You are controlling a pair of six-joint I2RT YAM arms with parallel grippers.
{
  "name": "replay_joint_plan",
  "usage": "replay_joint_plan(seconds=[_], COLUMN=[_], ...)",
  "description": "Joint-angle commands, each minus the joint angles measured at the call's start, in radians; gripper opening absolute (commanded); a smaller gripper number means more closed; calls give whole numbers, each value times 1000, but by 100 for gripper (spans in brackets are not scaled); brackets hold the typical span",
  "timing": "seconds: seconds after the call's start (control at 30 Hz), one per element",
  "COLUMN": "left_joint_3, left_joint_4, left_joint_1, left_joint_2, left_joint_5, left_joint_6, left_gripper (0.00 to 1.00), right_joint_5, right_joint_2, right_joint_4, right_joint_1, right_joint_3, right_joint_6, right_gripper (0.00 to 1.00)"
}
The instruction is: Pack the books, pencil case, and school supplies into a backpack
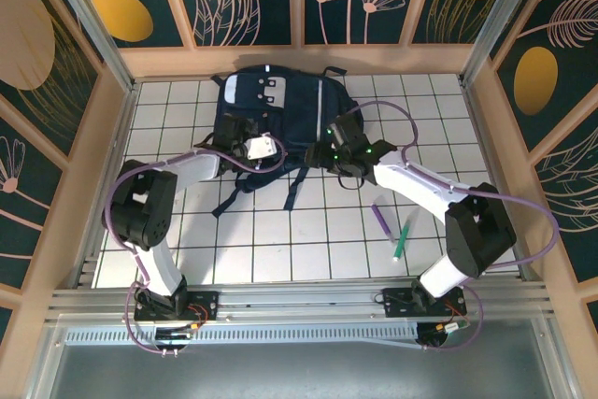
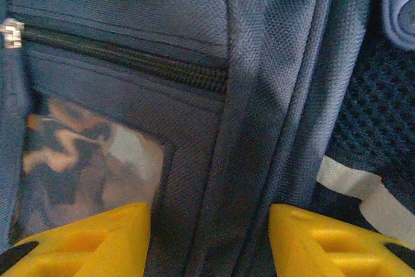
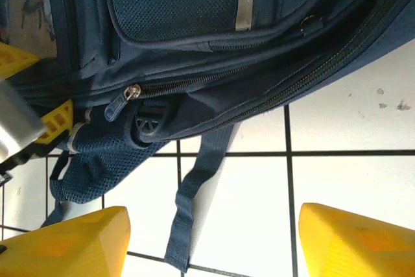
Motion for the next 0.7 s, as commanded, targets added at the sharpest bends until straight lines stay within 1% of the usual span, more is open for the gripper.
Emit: replay_joint_plan(seconds=[0.0, 0.03, 0.07, 0.1, 0.17, 0.27, 0.3, 0.37, 0.43, 0.57, 0.6, 0.67], left_joint_3=[55, 67, 79, 89, 104, 81, 58, -7, -65, -179, -197, -224], left_joint_4=[-8, -24, -38, -54, -72, -71, -56, -18, 4, 33, 42, 55], left_joint_1=[-2, -2, -2, -2, -2, -10, -13, -20, -20, -20, -20, -20], left_joint_2=[65, 76, 83, 86, 74, -15, -54, -161, -249, -396, -418, -453], left_joint_5=[-90, -88, -88, -78, -42, 78, 118, 200, 264, 384, 404, 447], left_joint_6=[-16, -33, -53, -71, -145, -281, -316, -386, -417, -434, -443, -467], left_gripper=[48, 44, 37, 28, 0, 0, 0, 0, 0, 0, 0, 0], right_joint_5=[-51, -57, -63, -71, -103, -233, -259, -255, -205, -104, -66, 81], right_joint_2=[-6, -4, -3, -3, -3, 27, 41, 68, 91, 149, 160, 173], right_joint_4=[25, 25, 26, 29, 47, 114, 125, 109, 74, 28, 17, -16], right_joint_1=[-5, -5, -4, -4, -3, 0, 3, 11, 17, 30, 44, 94], right_joint_3=[-16, -17, -20, -24, -42, -63, -58, -22, 21, 111, 131, 172], right_joint_6=[26, 28, 29, 32, 46, 64, 59, 34, -6, -54, -61, -63], right_gripper=[69, 69, 68, 68, 66, 63, 60, 58, 58, 58, 58, 59])
